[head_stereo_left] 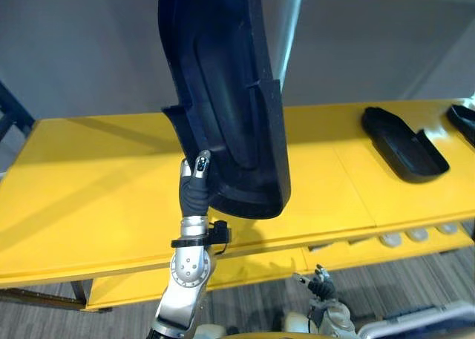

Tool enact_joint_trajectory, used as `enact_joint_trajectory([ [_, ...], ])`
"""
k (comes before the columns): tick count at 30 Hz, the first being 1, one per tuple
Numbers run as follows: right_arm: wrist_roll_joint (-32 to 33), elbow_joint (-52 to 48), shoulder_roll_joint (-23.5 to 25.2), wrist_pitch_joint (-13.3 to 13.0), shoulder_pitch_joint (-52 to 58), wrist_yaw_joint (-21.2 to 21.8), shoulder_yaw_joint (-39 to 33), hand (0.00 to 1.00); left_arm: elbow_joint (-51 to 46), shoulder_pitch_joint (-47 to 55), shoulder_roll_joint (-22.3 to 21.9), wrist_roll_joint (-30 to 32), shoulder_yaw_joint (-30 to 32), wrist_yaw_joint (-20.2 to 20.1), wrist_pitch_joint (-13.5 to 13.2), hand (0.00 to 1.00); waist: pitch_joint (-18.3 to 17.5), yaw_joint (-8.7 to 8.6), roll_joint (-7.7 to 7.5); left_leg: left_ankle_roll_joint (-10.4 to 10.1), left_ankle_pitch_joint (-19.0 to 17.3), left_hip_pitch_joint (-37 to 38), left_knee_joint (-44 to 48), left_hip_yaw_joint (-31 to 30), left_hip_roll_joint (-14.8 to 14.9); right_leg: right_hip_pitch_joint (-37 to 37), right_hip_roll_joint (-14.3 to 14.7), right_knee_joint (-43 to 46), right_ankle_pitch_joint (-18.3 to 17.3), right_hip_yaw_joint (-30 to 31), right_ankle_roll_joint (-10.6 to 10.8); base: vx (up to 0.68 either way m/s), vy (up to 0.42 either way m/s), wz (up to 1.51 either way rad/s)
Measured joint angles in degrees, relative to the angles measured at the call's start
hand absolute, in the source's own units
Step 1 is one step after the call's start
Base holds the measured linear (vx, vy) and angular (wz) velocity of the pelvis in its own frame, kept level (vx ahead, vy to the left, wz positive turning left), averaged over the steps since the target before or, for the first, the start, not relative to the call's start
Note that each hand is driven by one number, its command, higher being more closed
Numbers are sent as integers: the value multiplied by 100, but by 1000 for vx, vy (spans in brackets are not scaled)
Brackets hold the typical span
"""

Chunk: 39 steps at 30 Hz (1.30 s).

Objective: Walk over and take plastic housings, then place them on the shelf

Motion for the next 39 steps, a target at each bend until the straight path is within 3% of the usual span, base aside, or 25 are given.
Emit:
enact_joint_trajectory([
  [5,-40,-1,-19,-12,92,-3,-23,0,1,141,-41,-105,135,-135,2,100,-21,42,-30,-56,-32,75,-20,4,209,231,221,-332,103,-85,-139,62,-108,-4],
  [9,-126,8,-40,-4,251,-4,-17,0,2,163,-43,-115,248,-214,5,100,-13,81,-13,-82,-16,-67,51,-168,235,312,214,-406,108,-373,-149,-23,-65,37],
  [11,-123,15,-57,-15,255,-9,-59,0,4,160,-56,-117,449,-206,35,100,16,55,-14,-353,-79,-333,325,411,338,302,44,-456,129,-663,-182,-98,6,73],
  [12,-122,23,-36,-16,238,-11,-73,0,5,161,-70,-116,492,-203,35,100,45,64,-13,-319,-210,-421,498,804,523,299,41,-451,137,-737,-195,-108,32,62],
  [13,-121,44,-53,-12,195,-13,-82,0,21,164,-89,-119,596,-202,35,100,76,64,41,-176,-340,-547,930,1342,985,283,22,-396,137,-812,-195,-111,66,34],
  [14,-122,173,-96,-12,144,-32,-82,0,47,239,-96,-129,664,-195,34,100,79,70,17,-173,-407,-580,1351,1531,1372,262,-75,-339,134,-803,-188,-110,97,23],
  [15,-122,277,-115,-30,96,-39,-81,0,84,276,-88,-169,687,-190,26,100,61,60,-12,-176,-407,-574,1464,1525,1509,247,-140,-328,107,-788,-192,-119,179,10],
  [17,-121,589,-236,-23,-54,-121,-119,0,317,362,-80,-326,692,-188,24,100,49,-77,-31,-230,-374,-555,1534,1338,2061,145,-485,-229,97,-754,13,-117,309,24],
  [18,-120,665,-261,-24,-68,-123,-127,0,389,366,-83,-342,680,-193,24,100,39,-104,-31,-278,-343,-542,1410,1188,2110,91,-583,-170,93,-754,106,-85,361,41],
  [20,-120,897,-375,1,-70,-125,-127,0,619,355,-103,-452,599,-197,26,100,-43,-275,109,-524,95,-401,433,691,2209,-53,-848,-110,241,-815,487,-53,469,32],
  [21,-117,1037,-468,19,-113,-126,-153,0,769,330,-195,-462,534,-192,27,100,-126,-331,228,-1312,1,-259,-98,454,2058,-147,-959,-240,457,-805,726,-27,516,18],
  [22,-118,1143,-381,21,-159,-128,-189,0,852,293,-116,-467,565,-190,29,100,-97,-375,76,-1290,34,-279,-97,461,1919,-107,-1109,-372,621,-763,803,-22,493,10],
  [23,-119,1233,-202,30,-144,-110,-183,0,1003,285,39,-514,593,-131,52,100,-78,-383,-25,-1200,54,-386,-1,470,1678,-14,-1203,-706,947,-781,757,-4,482,9],
  [24,-120,1250,-24,51,-136,-111,-169,0,1061,275,183,-568,595,-86,101,100,-43,-370,-241,-1081,-46,-472,327,483,1564,205,-1258,-1027,1281,-824,665,-28,420,-8],
  [26,-136,1235,2,55,-121,-110,-111,0,1061,276,219,-565,591,-86,105,100,3,-326,-181,-1023,-238,-548,667,600,1562,195,-1233,-1081,1575,-748,564,-62,274,-30],
  [27,-223,1236,-4,63,-154,-111,-97,0,1061,266,277,-558,588,-88,103,100,-21,-269,-222,-936,-353,-599,899,761,1568,79,-1224,-1067,1844,-778,234,-139,315,-73],
  [28,-250,1234,-50,60,-228,-115,-77,0,1057,276,324,-556,594,-88,99,100,-25,-192,-227,-851,-366,-643,962,952,1568,-59,-1212,-1157,2212,-850,-227,-240,337,-97],
  [29,-275,1143,-176,58,-367,-112,-63,0,1030,305,228,-544,604,-96,95,100,64,-202,17,-583,-490,-540,729,1284,1619,-229,-1124,-672,1954,-971,-246,-232,273,-84],
  [30,-273,1100,-174,64,-394,-113,-53,0,1043,268,243,-538,613,-105,102,100,157,-236,-35,-531,-457,-465,758,1407,1562,-404,-1127,283,1256,-899,54,-243,203,-67],
  [31,-269,1024,-176,64,-278,-97,-18,0,1042,297,225,-450,605,-118,135,100,198,-214,21,-475,-486,-381,751,1525,1540,-503,-955,1217,431,-835,117,-172,147,-51],
  [32,-266,967,-141,64,-173,-71,-10,0,1028,316,205,-404,613,-121,132,100,184,-206,-4,-426,-513,-356,776,1585,1452,-423,-621,1578,-201,-652,143,-166,100,-42],
  [34,-258,920,-86,63,-35,9,-8,0,1023,305,168,-289,604,-119,131,100,149,-217,-82,-363,-536,-438,802,1584,1224,-318,-217,1365,-860,-209,113,-86,53,-12],
  [36,-207,822,-116,56,47,21,-39,0,1033,323,27,-173,600,-115,168,100,183,-248,3,-356,-493,-559,866,1509,1173,-283,36,1174,-967,220,40,-74,4,12],
  [39,-181,736,-120,58,181,11,-44,0,1029,314,-31,18,612,-113,190,100,178,-238,39,-387,-336,-475,742,1347,1175,-48,42,970,-867,43,-30,-16,-19,29],
])
